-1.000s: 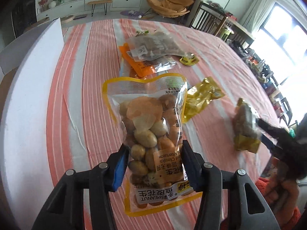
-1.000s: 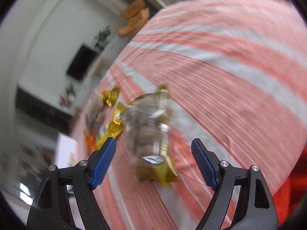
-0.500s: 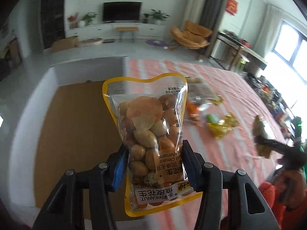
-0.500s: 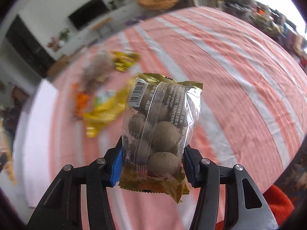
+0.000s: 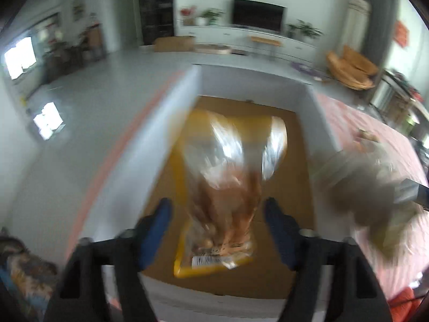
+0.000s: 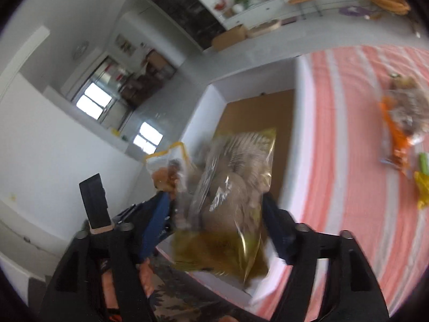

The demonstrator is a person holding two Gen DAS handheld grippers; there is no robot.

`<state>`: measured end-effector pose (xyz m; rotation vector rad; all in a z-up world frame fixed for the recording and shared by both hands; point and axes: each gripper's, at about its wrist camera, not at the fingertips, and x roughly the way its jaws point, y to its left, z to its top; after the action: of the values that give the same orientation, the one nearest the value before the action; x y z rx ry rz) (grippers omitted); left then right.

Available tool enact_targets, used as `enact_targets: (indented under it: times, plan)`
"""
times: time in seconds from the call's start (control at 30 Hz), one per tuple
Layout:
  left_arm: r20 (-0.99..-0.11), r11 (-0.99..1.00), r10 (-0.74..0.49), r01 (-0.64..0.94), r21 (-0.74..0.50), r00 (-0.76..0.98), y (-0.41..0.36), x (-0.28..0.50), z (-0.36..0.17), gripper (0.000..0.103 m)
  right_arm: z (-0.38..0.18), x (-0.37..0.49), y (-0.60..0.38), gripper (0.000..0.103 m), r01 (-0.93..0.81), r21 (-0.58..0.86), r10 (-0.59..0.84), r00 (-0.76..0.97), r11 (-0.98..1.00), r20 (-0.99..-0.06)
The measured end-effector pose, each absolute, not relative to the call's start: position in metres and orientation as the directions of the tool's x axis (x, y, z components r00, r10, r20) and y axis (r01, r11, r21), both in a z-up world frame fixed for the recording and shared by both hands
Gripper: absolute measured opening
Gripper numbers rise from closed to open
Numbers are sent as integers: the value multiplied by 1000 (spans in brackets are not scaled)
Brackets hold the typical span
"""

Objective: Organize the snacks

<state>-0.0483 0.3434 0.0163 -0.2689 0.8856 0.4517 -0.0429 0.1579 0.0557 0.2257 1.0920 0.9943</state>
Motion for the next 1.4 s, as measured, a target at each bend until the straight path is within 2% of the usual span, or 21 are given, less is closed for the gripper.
enact_targets:
  times: [0.17, 0.3, 0.43, 0.53, 0.6, 0.67, 0.8, 0.97, 1.07, 1.13, 1.23, 1.27, 1.4]
  plan:
    - [-774, 868, 249, -488, -88, 583, 343, -58, 13, 86, 52, -15, 140, 82, -546, 577, 754, 169, 607, -635]
    - [-756, 909, 138, -384, -159, 640, 313, -47, 19, 86, 40, 2, 78, 82, -460, 482, 649, 336, 746, -683]
    - [-741, 965, -47, -160, -205, 670, 231, -26, 26, 86, -7, 21, -23, 82, -244, 366, 440, 486, 898, -755]
    - [-757, 973, -205, 45, -226, 620, 154, -7, 13, 94, -58, 31, -104, 82, -37, 226, 211, 535, 973, -818]
    - [-785, 966, -257, 125, -226, 563, 113, 9, -4, 96, -81, 29, -143, 82, 56, 148, 95, 544, 987, -834]
    - [-803, 968, -251, 167, -190, 541, 81, 34, -30, 96, -100, 36, -176, 82, 120, 109, 27, 542, 987, -840]
    - [-823, 989, -136, 123, -82, 551, 56, 78, -82, 96, -101, 35, -198, 82, 149, 92, -11, 577, 985, -817]
    - [-849, 996, -86, 22, -87, 521, 69, 110, -121, 96, -95, 49, -196, 82, 146, 49, -45, 581, 988, -813]
    - [-842, 999, -47, 8, -51, 537, 71, 111, -125, 96, -98, 68, -203, 82, 143, 62, -33, 584, 988, -811]
    - [-829, 1000, -25, 16, -19, 559, 69, 110, -127, 100, -90, 52, -200, 83, 137, 72, -23, 589, 988, -808]
    - [-821, 1000, -31, 18, -25, 570, 70, 112, -129, 103, -94, 46, -191, 83, 132, 65, -26, 590, 989, -807]
    - [-820, 1000, -29, 15, -25, 571, 70, 113, -129, 103, -97, 70, -190, 84, 129, 53, -33, 587, 990, -809]
    - [-820, 1000, -27, 12, -24, 572, 71, 115, -129, 103, -100, 67, -182, 91, 107, -29, -85, 573, 994, -815]
